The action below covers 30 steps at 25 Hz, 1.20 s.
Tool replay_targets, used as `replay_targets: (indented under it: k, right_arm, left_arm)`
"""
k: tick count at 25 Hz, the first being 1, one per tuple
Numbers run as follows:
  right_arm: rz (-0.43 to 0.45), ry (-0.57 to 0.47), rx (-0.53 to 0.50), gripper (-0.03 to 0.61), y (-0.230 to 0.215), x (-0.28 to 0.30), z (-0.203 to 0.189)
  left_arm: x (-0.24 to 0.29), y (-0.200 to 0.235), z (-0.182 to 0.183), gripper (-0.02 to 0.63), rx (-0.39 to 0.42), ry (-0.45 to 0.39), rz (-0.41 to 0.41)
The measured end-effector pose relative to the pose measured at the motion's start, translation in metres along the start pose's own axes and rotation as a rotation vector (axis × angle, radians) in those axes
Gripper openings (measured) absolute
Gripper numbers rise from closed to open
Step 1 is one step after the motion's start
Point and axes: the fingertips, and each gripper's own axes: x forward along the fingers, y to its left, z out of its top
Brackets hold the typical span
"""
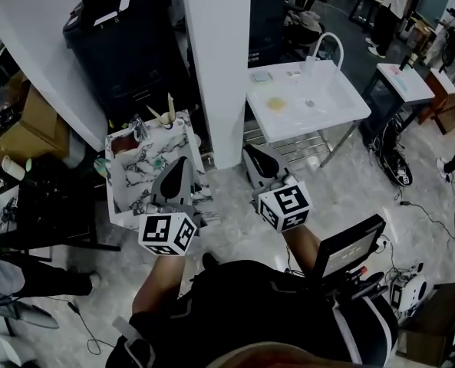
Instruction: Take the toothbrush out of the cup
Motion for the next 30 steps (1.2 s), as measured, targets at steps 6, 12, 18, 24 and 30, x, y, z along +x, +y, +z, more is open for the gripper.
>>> replay_targets:
  k: [6,12,18,24,30]
  right_arm:
    - [0.031,-0.012,0.005,0.025,0.037,0.048,0.003]
    - [0.044,-0.012,0.012,0.025,0.070,0.089,0.002]
    - [0.068,-0.014,0.019,0.025,0.091,0.122,0.002]
    - [0.100,-0.018,0.015,0.026,0.088,0.156,0.001]
    - [0.148,-0.001,0.022,0.053,0.065,0.194,-0.012]
  left_arm:
    - [-0.011,0.049,0.006,0.002,0.003,0.002,0.011]
    - [-0.021,0.091,0.008,0.002,-0.006,0.011,0.002]
    - [-0.028,0.127,0.009,0.002,-0.008,0.010,0.036]
    - [-0.013,0.152,0.003,0.002,-0.005,0.023,0.069]
    - [0.015,0.171,-0.003,0.002,-0.005,0.021,0.118]
